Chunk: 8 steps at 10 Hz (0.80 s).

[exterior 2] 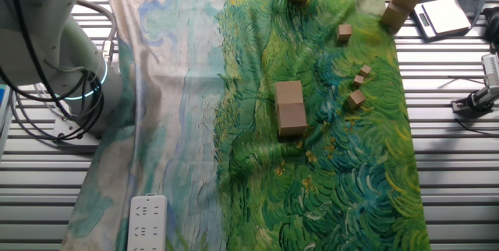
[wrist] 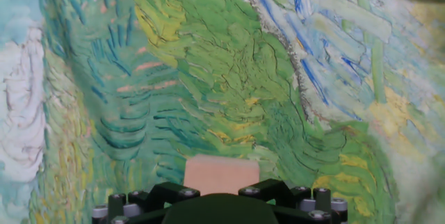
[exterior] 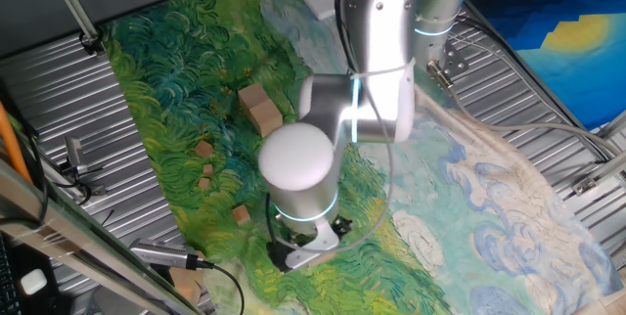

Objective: Stack the blocks into a pyramid shape

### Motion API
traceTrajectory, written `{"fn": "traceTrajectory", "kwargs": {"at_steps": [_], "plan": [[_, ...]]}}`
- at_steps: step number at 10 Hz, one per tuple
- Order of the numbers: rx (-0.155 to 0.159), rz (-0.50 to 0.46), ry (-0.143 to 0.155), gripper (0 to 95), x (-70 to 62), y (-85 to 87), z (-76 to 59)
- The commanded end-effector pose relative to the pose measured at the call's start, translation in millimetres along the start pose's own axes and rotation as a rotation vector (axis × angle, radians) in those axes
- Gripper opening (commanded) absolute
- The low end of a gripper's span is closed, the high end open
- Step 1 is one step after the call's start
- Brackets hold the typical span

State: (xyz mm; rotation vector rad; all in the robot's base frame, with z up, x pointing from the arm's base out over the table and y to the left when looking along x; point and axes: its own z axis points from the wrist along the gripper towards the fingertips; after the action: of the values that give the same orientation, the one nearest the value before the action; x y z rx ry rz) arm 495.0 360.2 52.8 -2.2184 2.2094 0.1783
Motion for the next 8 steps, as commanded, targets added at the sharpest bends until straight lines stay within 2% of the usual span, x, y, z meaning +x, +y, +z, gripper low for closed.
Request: {"fn": "traceTrajectory", "kwargs": {"at_steps": [1, 4, 7, 8], "plan": [[0.017, 0.000, 0.017, 95.0, 0.2, 1.8, 1.1], [0.042, 0.001, 0.044, 95.0, -2.7, 4.7, 6.5], [0.060, 0.000, 0.052, 95.0, -2.2, 5.6, 12.3], [0.063, 0.005, 0.052, 76.0, -2.0, 5.5, 13.8]]}}
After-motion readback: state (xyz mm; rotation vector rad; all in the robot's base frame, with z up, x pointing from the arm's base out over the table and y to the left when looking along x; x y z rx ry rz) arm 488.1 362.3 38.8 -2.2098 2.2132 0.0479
